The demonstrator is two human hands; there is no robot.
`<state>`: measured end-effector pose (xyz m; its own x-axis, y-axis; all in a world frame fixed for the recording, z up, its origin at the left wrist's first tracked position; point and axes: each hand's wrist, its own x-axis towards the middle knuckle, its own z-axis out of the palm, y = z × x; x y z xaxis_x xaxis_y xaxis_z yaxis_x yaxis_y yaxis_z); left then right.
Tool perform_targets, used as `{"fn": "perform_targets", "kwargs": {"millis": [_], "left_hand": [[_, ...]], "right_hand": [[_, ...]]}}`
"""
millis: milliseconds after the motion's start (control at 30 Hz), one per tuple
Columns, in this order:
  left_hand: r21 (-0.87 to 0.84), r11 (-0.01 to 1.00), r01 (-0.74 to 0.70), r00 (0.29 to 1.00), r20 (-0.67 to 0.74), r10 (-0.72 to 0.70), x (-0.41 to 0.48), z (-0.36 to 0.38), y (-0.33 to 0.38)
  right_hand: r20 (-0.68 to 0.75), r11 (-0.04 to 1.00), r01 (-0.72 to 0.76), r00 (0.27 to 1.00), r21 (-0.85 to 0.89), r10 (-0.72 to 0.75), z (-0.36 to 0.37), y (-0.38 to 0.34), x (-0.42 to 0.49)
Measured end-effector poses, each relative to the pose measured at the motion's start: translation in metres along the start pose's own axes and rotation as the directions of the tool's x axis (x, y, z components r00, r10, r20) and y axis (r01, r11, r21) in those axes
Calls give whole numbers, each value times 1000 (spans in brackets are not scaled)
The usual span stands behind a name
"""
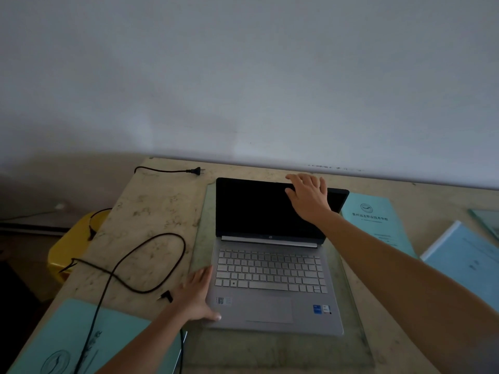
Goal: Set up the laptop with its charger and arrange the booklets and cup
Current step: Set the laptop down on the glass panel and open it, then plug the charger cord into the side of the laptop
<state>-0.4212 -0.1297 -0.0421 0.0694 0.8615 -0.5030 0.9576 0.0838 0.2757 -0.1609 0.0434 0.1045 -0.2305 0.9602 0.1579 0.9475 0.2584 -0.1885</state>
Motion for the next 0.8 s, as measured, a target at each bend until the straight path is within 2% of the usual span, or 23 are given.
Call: {"fn": "perform_targets", "kwargs": {"millis": [133,233,300,433,533,633,800], "left_hand": [[-99,995,-5,997,-77,-3,-13,3,-3],[-166,986,-8,979,-201,-26,-25,-3,-9],[-202,979,-23,962,-272,-34,-33,-8,-17],[-251,968,-10,933,-350,-81,-55,-16,-38],[-293,956,-1,900,-417,-126,-74,-18,-59],[-309,951,-5,874,-464,-146,-95,-17,-82],[-364,931,0,847,-496,-194,-122,-9,-122]], "right_hand": [[-88,998,23,996,67,-17,-10,-12,-17],[-253,981,156,960,114,-123,-17,-33,-32],[-253,955,238,949,178,-189,-19,-55,-40],[-37,903,302,951,306,-306,-3,-106,-52],[175,892,259,923,371,-341,30,-144,-59],[395,901,168,856,400,-335,72,-175,-74],[579,925,93,756,368,-306,146,-214,-105]]}}
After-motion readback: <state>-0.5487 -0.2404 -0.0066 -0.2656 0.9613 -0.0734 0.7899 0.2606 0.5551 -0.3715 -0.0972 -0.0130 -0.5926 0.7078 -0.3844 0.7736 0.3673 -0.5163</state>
